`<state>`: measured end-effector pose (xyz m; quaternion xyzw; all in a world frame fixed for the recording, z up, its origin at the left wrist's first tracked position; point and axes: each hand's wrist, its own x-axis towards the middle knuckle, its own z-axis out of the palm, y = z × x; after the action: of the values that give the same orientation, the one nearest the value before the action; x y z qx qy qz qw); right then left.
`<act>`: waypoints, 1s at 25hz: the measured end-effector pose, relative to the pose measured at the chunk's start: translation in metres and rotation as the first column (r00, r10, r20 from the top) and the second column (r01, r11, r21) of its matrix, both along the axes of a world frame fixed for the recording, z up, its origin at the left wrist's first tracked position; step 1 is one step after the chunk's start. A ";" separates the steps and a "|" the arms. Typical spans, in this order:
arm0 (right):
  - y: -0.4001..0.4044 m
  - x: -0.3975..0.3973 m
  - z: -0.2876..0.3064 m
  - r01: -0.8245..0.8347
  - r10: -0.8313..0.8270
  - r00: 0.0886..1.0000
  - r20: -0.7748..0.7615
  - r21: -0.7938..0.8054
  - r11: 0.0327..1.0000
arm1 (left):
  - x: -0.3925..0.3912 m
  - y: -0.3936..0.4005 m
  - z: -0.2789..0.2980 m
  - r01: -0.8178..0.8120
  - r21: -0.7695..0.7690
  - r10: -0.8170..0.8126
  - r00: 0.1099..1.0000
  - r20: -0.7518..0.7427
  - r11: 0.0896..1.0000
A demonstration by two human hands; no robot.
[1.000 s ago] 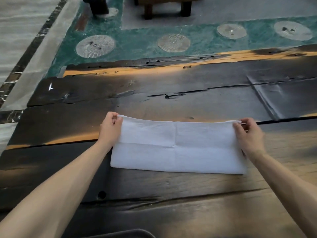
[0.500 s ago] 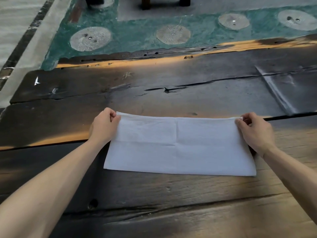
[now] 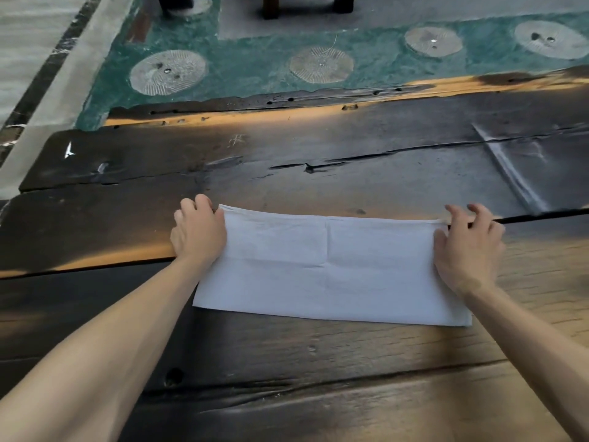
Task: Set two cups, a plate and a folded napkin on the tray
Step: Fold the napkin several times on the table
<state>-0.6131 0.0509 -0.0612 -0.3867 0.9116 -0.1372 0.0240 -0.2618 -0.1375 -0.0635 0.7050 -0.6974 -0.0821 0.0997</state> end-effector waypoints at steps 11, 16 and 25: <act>0.016 0.139 -0.031 -0.545 0.562 0.826 0.027 0.288 0.787 | -0.080 0.141 -0.024 0.673 0.137 -0.686 0.722 0.089 0.726; 0.036 0.119 -0.034 -0.462 0.478 0.878 0.017 0.289 0.839 | -0.053 0.129 -0.032 0.661 0.181 -0.684 0.716 0.140 0.728; 0.081 0.073 -0.027 -0.238 0.235 0.971 0.045 0.272 0.932 | 0.032 0.110 -0.026 0.410 0.221 -0.454 0.866 0.211 0.885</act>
<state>-0.5397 0.1323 -0.0881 -0.4857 0.8685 -0.0073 0.0992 -0.2300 -0.0275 -0.0892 0.5409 -0.8351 -0.0693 -0.0724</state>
